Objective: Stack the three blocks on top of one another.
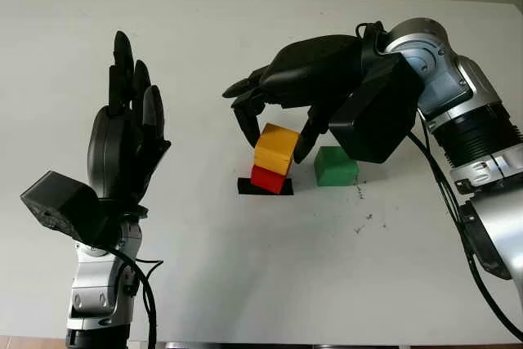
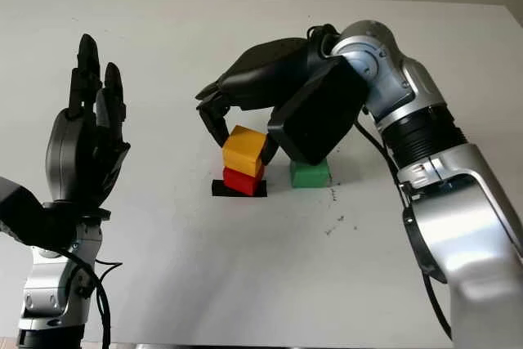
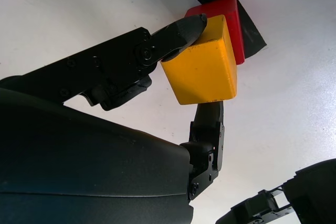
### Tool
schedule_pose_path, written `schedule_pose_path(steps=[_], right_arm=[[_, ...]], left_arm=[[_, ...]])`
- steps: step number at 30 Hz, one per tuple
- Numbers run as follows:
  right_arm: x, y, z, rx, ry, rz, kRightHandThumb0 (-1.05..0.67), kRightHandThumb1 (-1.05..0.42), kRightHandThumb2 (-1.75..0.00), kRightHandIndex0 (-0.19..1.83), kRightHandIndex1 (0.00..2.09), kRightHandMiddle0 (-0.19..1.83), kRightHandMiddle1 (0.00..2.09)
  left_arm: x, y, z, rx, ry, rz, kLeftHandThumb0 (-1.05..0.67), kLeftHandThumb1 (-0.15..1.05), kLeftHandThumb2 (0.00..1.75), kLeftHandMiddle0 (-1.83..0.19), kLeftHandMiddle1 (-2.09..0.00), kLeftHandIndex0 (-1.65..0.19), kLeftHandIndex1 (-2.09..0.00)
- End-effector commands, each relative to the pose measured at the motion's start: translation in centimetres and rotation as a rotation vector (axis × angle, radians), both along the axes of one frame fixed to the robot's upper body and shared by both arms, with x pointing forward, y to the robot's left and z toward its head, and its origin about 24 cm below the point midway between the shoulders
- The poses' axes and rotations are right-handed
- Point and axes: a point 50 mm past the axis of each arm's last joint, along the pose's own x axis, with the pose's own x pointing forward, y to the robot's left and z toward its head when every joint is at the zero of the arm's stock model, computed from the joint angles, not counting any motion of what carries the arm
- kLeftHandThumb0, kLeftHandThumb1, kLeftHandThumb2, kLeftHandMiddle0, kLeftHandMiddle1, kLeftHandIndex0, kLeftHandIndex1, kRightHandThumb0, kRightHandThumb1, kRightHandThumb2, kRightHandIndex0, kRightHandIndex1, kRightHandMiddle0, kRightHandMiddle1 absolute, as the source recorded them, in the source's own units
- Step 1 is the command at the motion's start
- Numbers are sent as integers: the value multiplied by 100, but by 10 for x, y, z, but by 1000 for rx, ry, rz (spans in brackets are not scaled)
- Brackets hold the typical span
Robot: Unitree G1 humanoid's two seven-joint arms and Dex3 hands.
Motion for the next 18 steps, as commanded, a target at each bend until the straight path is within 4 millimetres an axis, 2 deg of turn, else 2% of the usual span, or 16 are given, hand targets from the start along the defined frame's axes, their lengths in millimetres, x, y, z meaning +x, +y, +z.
schedule_pose_path(steps=[1,4,6,9,11,18], right_arm=[[-2,-1,-4,0,8,13,-43,-95,-6,12,5,34,149],[-2,-1,-6,-19,24,-7,-45,-96,-6,7,3,25,141],[-1,-1,-7,-38,42,-26,-50,-94,-5,-3,4,18,96],[-2,-1,-7,-68,47,-33,-57,-92,-5,-17,1,7,46],[-3,-1,-8,-78,43,-30,-60,-91,-5,-19,0,3,32],[-5,0,-7,-97,-7,-7,-68,-92,-6,-19,0,-11,16]], left_arm=[[-3,-1,1,-3,-5,-4,-75,105,58,19,0,19,0],[-3,-1,0,-7,-4,-1,-75,105,58,19,0,19,0],[-3,0,0,-4,-3,-2,-75,105,57,19,0,19,0],[-3,0,0,-5,0,-1,-75,105,57,19,0,19,0],[-4,-1,0,-4,3,0,-75,105,57,19,0,19,0],[-3,0,0,-11,7,-3,-76,105,56,19,0,19,0]])
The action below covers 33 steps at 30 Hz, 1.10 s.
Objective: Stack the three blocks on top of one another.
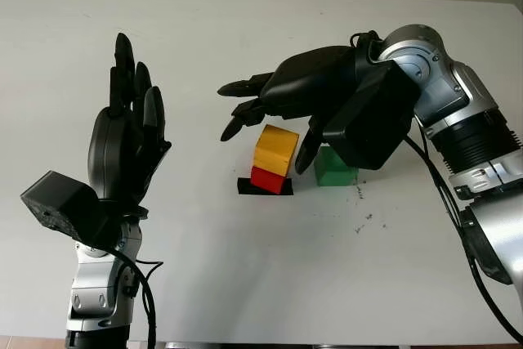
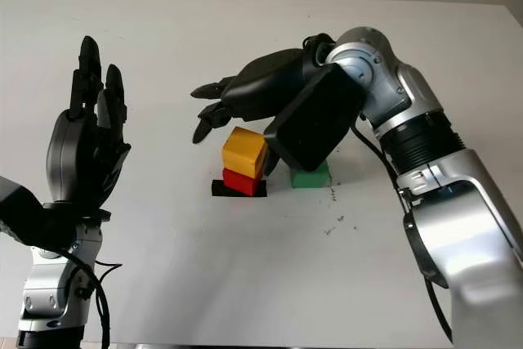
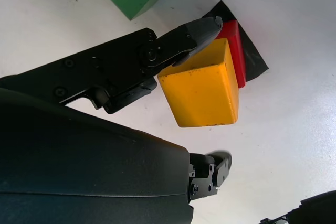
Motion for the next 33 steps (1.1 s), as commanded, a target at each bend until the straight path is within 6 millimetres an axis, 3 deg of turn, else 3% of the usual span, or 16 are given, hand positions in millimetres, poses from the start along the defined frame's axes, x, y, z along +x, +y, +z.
schedule_pose_path(steps=[1,11,15,19,25,33], right_arm=[[-3,-1,2,-12,-30,13,-69,-93,-6,-19,0,-13,15],[-3,-23,30,82,-55,-79,-72,-90,-5,-19,0,-17,9],[-9,-56,56,245,-120,-188,-75,-89,-5,-19,0,-13,10],[-15,-93,63,379,-197,-302,-76,-93,-7,-19,0,-12,10],[-32,-147,42,589,-203,-510,-72,-95,-6,-19,0,-5,12],[-48,-162,-15,647,-111,-679,-78,-100,-7,-19,0,-3,9]], left_arm=[[-2,0,1,-5,-7,0,-75,105,56,19,0,19,0],[-2,-2,0,1,-5,8,-76,105,56,19,0,19,0],[-2,-2,0,2,-1,6,-76,105,56,19,0,19,0],[-2,-2,0,-7,-4,8,-76,105,56,19,0,19,0],[-1,1,-1,-8,-6,12,-76,105,56,19,0,19,0],[-1,1,1,-15,-6,0,-76,105,55,19,0,19,0]])
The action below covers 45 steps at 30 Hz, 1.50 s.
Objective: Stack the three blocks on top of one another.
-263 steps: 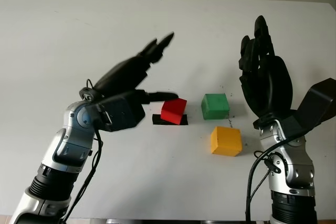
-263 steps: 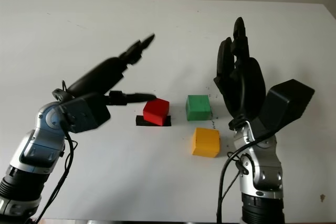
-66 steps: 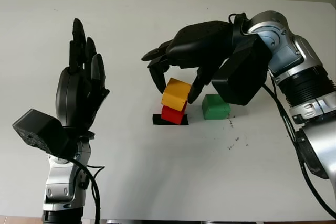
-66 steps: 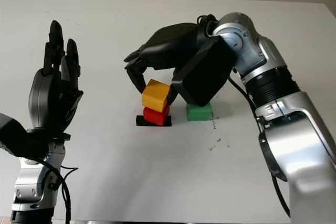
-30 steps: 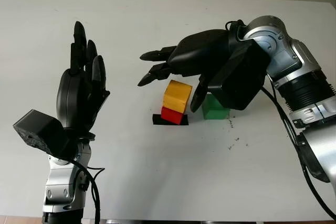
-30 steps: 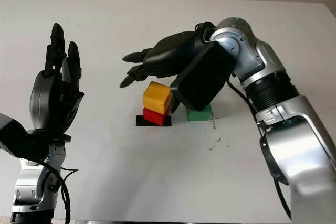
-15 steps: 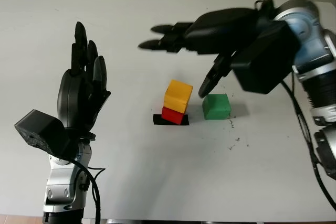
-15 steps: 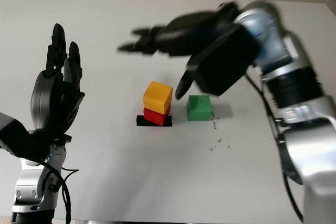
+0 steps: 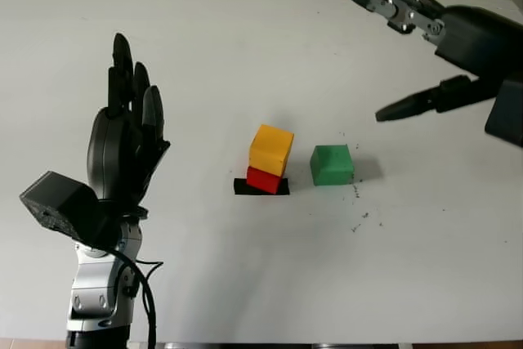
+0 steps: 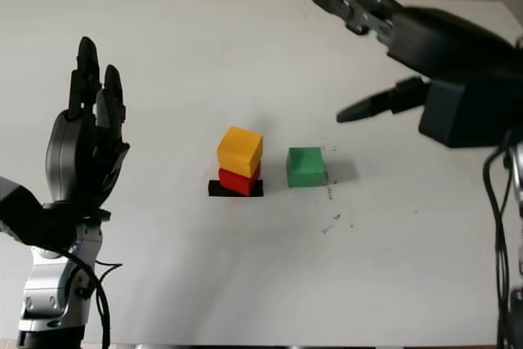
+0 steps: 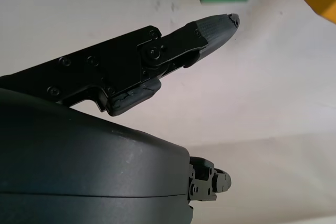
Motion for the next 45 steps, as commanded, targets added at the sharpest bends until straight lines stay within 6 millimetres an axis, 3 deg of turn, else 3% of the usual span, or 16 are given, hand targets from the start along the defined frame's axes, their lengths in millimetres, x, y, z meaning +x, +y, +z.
schedule_pose_path(steps=[1,8,18,34,38,42,45], right_arm=[[-6,2,-12,30,8,-16,-77,-100,-6,-19,0,-1,9],[-14,28,-45,11,61,-39,-73,-97,-5,-19,1,7,11],[-16,47,-60,-37,86,-27,-69,-87,-4,-15,4,18,11],[-18,37,-60,-140,58,1,-68,-87,-6,-6,8,36,18],[-19,36,-61,-202,-4,6,-64,-89,-6,5,11,48,29],[-19,37,-65,-228,-36,10,-61,-91,-6,13,7,38,62],[-17,38,-67,-254,-65,10,-62,-92,-6,15,7,35,70]], left_arm=[[-1,0,1,0,-1,0,-76,105,55,19,0,19,0],[0,2,2,19,1,-5,-76,105,56,19,0,19,0],[-1,4,1,19,3,-6,-75,105,55,19,0,19,0],[-3,6,-2,18,5,-3,-75,105,55,19,0,19,0],[-3,4,-1,12,11,-5,-75,105,55,19,0,19,0],[-3,5,-2,15,6,-10,-75,105,54,19,0,19,0],[-4,5,-2,20,8,-7,-74,105,55,19,0,19,0]])
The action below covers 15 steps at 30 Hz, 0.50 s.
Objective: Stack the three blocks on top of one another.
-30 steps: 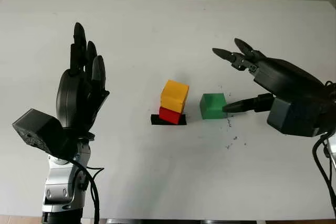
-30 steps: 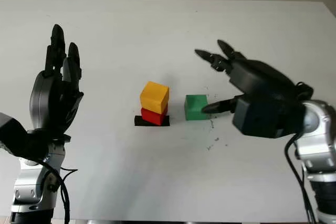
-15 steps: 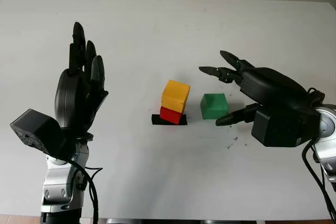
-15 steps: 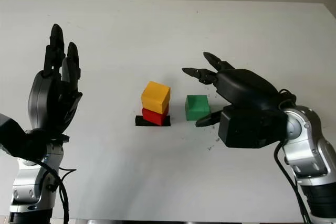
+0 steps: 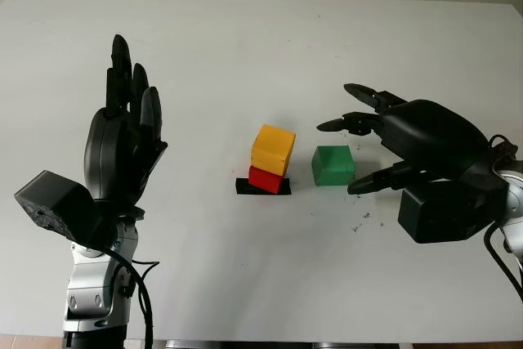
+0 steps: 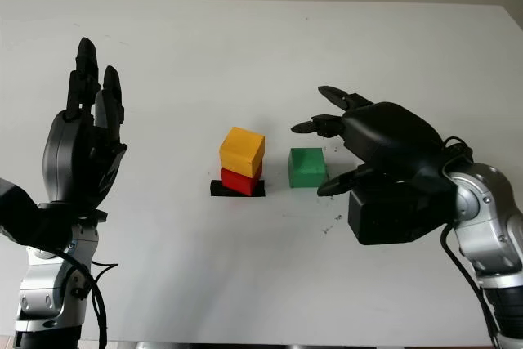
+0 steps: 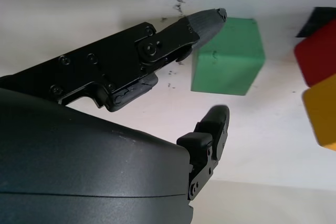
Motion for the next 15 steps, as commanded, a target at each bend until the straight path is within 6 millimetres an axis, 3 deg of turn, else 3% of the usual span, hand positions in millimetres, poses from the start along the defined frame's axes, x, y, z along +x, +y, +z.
schedule_pose_path(steps=[1,15], right_arm=[[0,1,-4,-17,-16,10,-62,-92,-6,15,7,35,71],[6,7,-15,7,2,32,-59,-92,-6,11,4,29,66]], left_arm=[[-3,1,-1,5,-2,1,-74,105,55,19,0,19,0],[-3,0,-2,0,0,4,-76,105,54,19,0,19,0]])
